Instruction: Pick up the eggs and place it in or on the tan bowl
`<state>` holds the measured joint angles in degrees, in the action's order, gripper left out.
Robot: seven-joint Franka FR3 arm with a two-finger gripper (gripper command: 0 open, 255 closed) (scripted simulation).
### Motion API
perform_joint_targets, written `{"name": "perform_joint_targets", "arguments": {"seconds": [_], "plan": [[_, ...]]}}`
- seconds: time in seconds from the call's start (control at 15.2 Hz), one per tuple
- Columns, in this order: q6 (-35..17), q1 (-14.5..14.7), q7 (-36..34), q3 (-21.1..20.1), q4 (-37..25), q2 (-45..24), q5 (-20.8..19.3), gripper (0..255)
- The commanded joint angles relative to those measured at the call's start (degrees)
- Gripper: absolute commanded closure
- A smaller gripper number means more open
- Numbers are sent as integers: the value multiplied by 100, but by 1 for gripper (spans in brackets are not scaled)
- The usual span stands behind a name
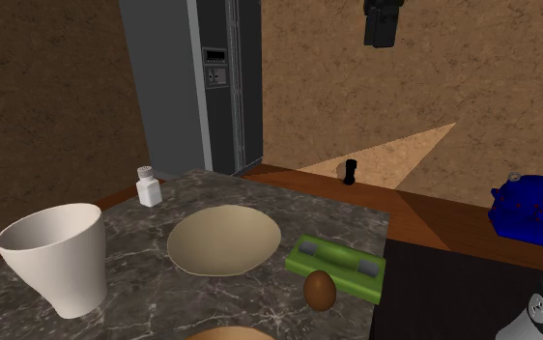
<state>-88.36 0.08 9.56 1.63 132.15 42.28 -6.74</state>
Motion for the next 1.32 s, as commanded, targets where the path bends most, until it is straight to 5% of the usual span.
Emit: {"name": "perform_joint_targets", "arguments": {"seconds": [0.0, 0.73, 1.25], "plan": [[0, 0, 0, 0, 0, 0, 0, 0], [-2497, 446, 377, 287, 2455, 547, 545, 0], [-4791, 1051, 847, 533, 3730, -32, 1106, 0]]}}
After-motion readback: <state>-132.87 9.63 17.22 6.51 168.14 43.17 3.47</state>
